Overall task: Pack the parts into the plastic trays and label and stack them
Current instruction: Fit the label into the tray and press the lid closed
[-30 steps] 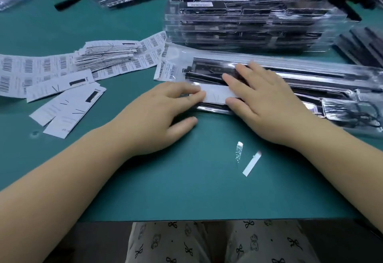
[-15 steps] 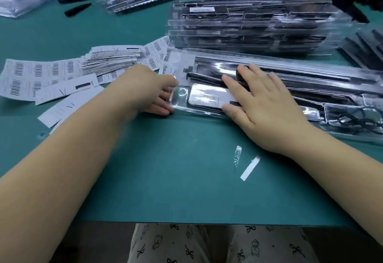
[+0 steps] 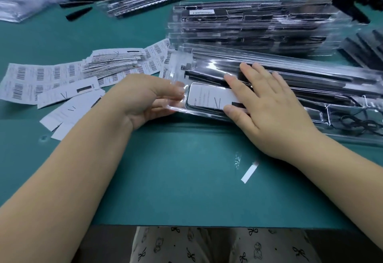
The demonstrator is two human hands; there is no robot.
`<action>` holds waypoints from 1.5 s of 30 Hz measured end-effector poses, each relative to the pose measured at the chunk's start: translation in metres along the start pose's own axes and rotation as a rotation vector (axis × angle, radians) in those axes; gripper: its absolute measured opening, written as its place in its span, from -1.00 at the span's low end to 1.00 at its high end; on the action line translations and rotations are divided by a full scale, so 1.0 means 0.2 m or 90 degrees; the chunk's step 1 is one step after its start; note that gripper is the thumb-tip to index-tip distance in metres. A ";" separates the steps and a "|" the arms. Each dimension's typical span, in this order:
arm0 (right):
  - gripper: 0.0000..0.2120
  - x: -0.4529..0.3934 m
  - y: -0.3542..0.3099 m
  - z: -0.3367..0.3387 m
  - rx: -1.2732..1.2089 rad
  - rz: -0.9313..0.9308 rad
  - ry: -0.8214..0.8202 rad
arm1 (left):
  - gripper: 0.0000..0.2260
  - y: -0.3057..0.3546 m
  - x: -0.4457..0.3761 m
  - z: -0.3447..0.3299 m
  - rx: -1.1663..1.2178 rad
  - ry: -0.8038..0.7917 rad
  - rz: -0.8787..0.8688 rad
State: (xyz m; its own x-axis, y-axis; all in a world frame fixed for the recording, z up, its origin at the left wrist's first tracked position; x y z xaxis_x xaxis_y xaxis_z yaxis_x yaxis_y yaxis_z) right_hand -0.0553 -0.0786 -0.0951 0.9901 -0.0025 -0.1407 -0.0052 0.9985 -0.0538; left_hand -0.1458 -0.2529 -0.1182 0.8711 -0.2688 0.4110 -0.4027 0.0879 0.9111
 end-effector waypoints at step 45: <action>-0.38 -0.01 0.29 0.10 -0.160 -0.137 0.042 | -0.81 0.02 0.03 -0.01 -0.028 -0.010 -0.041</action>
State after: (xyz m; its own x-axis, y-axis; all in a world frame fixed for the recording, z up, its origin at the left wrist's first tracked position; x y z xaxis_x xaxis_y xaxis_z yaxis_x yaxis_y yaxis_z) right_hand -0.0546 -0.0197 -0.0787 0.9609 -0.2240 -0.1630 0.1608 0.9301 -0.3301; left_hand -0.1409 -0.2517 -0.1125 0.8900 -0.2901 0.3517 -0.3334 0.1120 0.9361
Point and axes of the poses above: each hand's wrist, its own x-axis away from the middle knuckle, its own z-axis out of the back of the hand, y = z × x, the point moved 8 cm from there along -x, towards the middle knuckle, and after that the axes turned 3 degrees about x, right-handed, at the moved point
